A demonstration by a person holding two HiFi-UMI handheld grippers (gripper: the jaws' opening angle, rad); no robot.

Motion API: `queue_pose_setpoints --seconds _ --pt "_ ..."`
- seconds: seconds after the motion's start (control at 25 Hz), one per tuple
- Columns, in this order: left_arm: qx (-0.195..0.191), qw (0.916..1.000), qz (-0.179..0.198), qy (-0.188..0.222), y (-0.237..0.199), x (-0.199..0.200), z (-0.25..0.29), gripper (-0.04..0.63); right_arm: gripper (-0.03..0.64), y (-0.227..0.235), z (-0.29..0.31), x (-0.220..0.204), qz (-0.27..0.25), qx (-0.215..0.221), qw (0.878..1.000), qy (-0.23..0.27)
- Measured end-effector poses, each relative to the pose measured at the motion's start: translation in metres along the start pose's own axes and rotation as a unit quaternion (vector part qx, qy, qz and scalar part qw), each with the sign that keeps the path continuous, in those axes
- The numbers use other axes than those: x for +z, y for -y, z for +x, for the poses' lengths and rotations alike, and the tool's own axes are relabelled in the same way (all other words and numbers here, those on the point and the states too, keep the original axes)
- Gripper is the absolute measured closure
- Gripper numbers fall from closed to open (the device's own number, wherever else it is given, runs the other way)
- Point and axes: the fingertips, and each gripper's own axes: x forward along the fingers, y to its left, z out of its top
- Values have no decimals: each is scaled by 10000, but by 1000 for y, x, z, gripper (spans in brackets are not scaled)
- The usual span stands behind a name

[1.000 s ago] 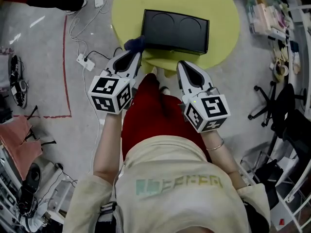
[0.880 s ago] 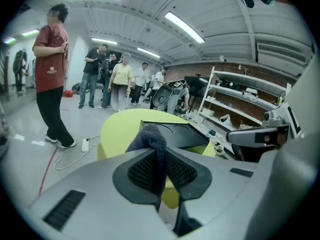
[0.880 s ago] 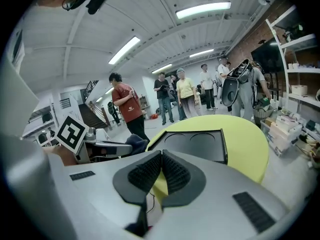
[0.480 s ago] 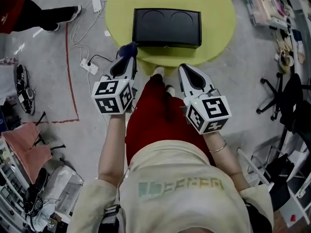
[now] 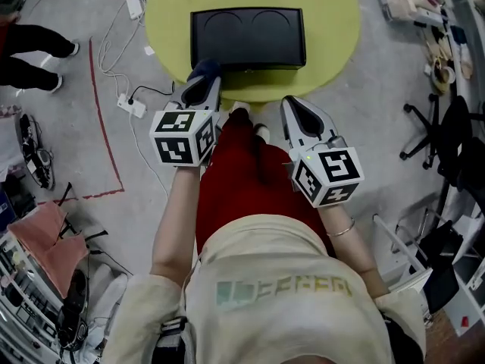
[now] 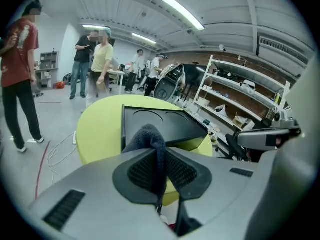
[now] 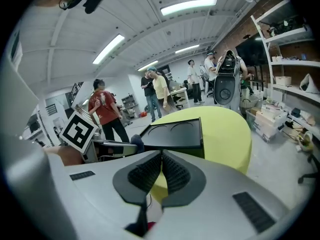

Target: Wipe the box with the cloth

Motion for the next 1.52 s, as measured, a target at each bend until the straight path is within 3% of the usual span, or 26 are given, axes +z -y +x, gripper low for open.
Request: queue_pose_setpoints --seconds 0.44,0.8,1.2,1.36,1.52 --pt "-960 9937 474 -336 88 13 50 534 580 51 -27 1 467 -572 9970 211" --pt "-1737 9787 912 -613 154 17 84 534 578 91 -58 -5 907 -1225 9873 449" --pt "-2465 9525 1531 -928 208 19 110 534 580 123 -78 -5 1355 -1894 9697 739" --pt "-2828 9353 1854 -1040 235 20 104 534 578 130 -92 -4 1473 -2126 9617 911" --pt "-3108 9128 2396 -1132 259 32 104 534 578 134 -101 2 1553 -2313 9541 1099"
